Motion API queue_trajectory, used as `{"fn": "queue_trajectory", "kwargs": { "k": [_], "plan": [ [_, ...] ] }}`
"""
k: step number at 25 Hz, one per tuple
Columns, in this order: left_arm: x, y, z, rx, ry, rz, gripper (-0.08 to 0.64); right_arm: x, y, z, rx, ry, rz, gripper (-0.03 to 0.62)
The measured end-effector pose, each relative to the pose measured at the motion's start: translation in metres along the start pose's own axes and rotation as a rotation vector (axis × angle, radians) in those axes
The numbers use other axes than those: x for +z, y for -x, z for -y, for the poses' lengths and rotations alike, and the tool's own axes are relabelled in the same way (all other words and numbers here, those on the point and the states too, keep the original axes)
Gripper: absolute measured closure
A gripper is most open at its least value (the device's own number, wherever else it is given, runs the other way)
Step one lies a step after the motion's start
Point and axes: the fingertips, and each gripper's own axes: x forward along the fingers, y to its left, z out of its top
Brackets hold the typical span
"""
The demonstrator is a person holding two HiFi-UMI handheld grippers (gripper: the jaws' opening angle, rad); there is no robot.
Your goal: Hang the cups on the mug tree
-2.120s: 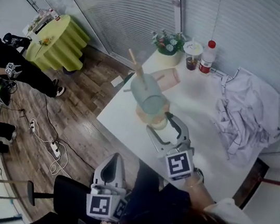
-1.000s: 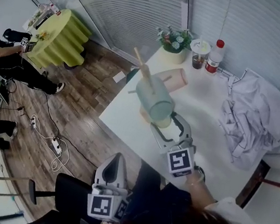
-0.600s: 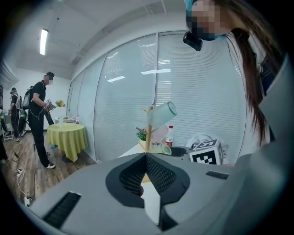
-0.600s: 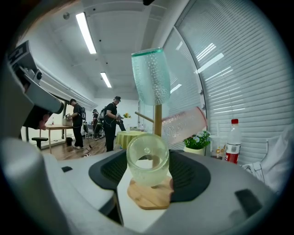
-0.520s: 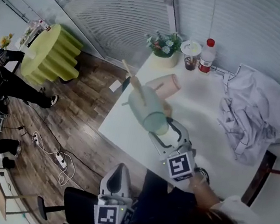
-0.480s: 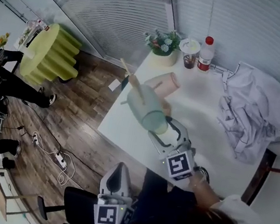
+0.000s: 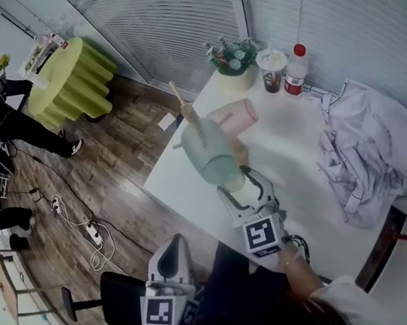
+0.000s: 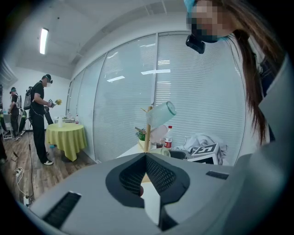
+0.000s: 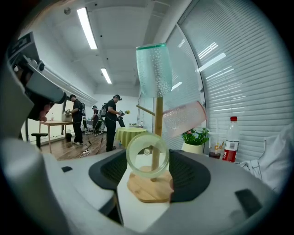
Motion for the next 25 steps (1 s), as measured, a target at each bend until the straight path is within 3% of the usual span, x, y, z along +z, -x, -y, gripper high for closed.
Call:
{"fn": "queue_trajectory", "kwargs": {
  "k": [25],
  "plan": [
    [0.002,0.003,0.001,-0.005,0.006,0.015,0.557,-0.017,-0.001,-0.002,0.002,0.001,-0.037,0.304]
  ]
}}
